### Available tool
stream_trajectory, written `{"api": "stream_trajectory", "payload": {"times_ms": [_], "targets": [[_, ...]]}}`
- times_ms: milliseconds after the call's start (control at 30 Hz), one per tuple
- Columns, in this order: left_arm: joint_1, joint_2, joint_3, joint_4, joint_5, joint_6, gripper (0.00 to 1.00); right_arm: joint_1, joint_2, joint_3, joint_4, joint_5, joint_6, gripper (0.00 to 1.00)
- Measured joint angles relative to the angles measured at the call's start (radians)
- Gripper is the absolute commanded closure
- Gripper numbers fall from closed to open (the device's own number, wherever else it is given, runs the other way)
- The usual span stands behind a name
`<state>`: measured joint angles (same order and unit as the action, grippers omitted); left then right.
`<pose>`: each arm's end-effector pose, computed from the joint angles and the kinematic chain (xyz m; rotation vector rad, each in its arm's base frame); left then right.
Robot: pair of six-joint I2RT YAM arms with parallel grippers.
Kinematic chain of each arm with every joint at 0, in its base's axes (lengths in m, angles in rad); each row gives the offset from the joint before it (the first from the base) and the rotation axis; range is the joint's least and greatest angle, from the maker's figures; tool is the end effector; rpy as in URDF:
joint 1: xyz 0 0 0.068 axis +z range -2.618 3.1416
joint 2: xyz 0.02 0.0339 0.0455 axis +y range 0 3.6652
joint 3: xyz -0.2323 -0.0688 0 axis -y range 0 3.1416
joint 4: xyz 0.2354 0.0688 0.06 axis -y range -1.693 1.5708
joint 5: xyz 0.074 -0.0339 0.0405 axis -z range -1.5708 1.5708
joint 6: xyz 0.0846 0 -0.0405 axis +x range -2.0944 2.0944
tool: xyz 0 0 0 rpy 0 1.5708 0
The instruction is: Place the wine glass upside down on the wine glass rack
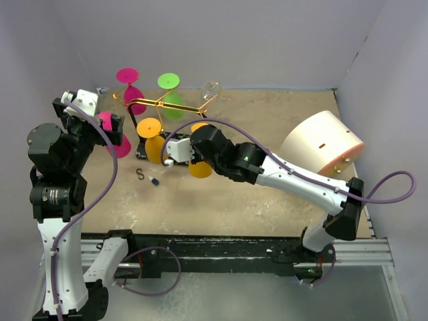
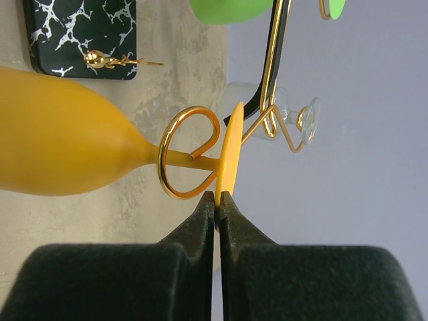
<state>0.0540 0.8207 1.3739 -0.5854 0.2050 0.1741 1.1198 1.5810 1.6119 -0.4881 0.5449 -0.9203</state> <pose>0.1878 -0.0071 0.4531 0.2542 1.5820 0.0128 0.2082 0.3293 0.3484 -1.4861 1.3112 -0.4218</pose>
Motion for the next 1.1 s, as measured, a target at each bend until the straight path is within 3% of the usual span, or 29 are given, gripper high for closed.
{"api": "stream_trajectory", "payload": {"times_ms": [1100], "targets": [[0.005,-0.001,0.0,0.0,0.008,-0.007,0.01,0.035,0.025,0.056,-0.042,-0.012,0.004,1.0]]}}
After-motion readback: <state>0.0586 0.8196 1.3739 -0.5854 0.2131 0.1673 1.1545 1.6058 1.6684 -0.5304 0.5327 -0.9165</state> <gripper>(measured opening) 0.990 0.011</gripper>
